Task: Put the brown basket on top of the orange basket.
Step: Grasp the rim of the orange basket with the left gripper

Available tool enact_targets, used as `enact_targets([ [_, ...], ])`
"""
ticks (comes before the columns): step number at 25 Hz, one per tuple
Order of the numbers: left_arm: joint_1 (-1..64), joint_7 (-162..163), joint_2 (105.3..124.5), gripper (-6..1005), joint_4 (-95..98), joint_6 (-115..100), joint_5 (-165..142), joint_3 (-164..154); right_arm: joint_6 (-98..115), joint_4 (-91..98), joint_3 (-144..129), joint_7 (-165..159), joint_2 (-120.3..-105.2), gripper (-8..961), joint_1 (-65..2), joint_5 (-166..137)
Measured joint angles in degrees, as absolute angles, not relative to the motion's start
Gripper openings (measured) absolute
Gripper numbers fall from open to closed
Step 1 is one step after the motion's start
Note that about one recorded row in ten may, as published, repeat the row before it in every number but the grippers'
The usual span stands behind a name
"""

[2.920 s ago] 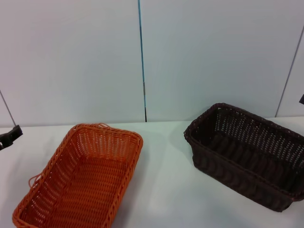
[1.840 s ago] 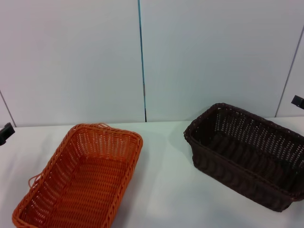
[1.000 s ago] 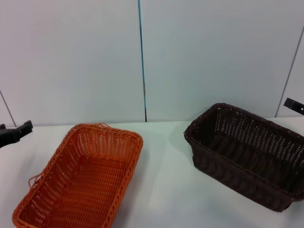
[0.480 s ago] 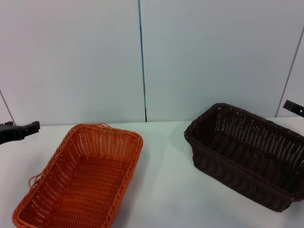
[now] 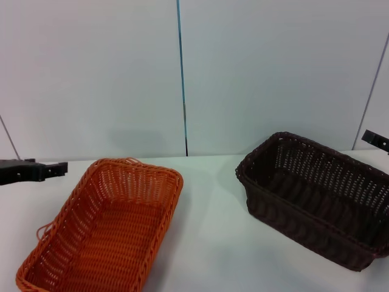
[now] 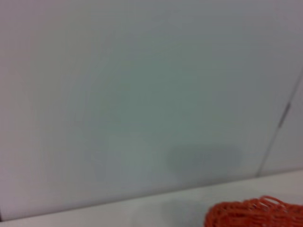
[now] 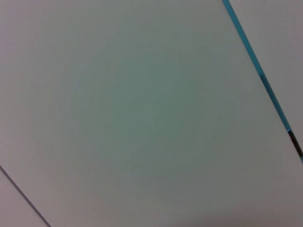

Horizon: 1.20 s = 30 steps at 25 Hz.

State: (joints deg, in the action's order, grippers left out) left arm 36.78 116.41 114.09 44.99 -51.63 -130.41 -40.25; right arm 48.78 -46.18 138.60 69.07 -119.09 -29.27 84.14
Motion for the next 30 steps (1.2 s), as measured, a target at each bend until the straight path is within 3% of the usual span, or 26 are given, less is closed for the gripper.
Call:
enact_targets([
  [7, 40.7, 119.2, 113.51, 852, 44.9, -58.4, -138.3, -40.5, 48.8, -46.2, 138.6, 69.1, -119.09, 788, -29.3, 84.2],
  [15, 45.7, 123.1, 114.16, 850, 41.5, -60.0, -151.8, -40.7, 48.7, -46.0, 138.6, 69.1, -119.09, 788, -29.4, 84.1],
  [30, 47.5, 125.9, 115.43, 848, 34.6, -48.2, -160.0, -41.5, 48.2, -45.4, 138.5, 69.2, -119.08, 788, -29.4, 84.0],
])
